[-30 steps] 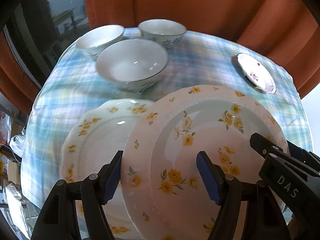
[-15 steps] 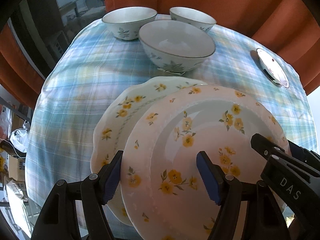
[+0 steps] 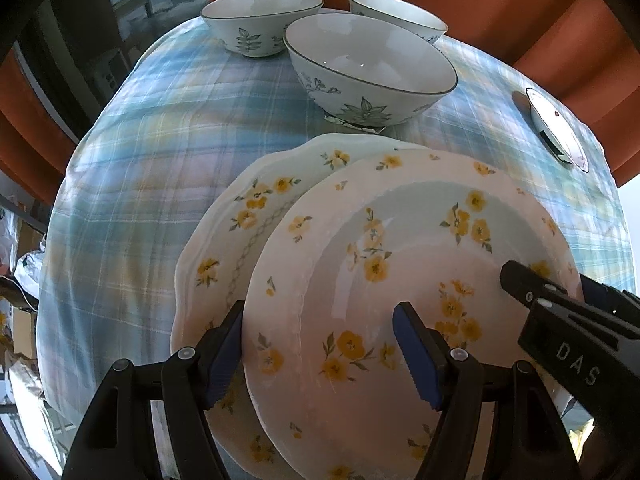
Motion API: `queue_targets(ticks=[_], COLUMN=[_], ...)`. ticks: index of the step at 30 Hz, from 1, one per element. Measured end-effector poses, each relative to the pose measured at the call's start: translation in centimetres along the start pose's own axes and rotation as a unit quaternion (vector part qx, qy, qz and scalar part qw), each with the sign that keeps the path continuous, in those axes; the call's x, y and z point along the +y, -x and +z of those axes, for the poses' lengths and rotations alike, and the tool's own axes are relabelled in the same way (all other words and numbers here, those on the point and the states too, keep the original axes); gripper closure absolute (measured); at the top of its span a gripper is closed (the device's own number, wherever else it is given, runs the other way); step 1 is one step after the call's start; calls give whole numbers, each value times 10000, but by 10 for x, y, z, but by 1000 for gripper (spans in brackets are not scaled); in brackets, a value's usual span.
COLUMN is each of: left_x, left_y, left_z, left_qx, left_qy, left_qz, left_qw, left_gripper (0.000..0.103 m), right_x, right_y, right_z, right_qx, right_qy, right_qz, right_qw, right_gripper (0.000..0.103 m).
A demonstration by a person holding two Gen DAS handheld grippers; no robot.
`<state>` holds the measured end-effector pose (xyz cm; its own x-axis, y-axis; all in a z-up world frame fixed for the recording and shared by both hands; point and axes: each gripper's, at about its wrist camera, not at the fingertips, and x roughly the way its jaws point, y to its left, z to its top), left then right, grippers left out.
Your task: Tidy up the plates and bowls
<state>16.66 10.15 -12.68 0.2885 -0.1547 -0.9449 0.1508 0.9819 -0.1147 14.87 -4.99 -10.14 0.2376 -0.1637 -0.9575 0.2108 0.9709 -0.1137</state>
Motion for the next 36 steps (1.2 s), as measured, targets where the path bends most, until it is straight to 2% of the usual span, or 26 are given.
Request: queue_targets(ticks=[15,19,21,23,25,28,32,36], left_x=[-11,-11,-12,-13,-14,-17,-17,-14], left_y=[-6,-7,-7,-7,-7,-7,-6,2], left_z=[4,8,8,8,7,6,4,3], left_qx=[-99,-7,29,55,67,51,30,-150], left_qy=[-64,-92,-136,-163,-212,-353,-443,-440], left_qz=[192,196,216,278,369,534,572,727], left_qw=[9997,9998,9997,9995,9991,9979,9974,9963], left_gripper=[21,20,19,19,19,13,13,13], right_x=[-3,-4,-3,-6,-12,-17,-14,-12], right_y=[-5,-1,3,6,6,5,2,0], right_z=[2,-1,-2,-2,-3,-4,-6,-6], right_qx=[-75,-164,-230,-257,-242,-175,-112,-77], right_qy=[31,61,113,91,13,-49,-57,-101], right_qz=[146,172,180,179,205,386,409,443], right_qw=[9999,9997,9995,9995,9995,9991,9991,9989], right_gripper=[39,40,42,54,61,62,62,61])
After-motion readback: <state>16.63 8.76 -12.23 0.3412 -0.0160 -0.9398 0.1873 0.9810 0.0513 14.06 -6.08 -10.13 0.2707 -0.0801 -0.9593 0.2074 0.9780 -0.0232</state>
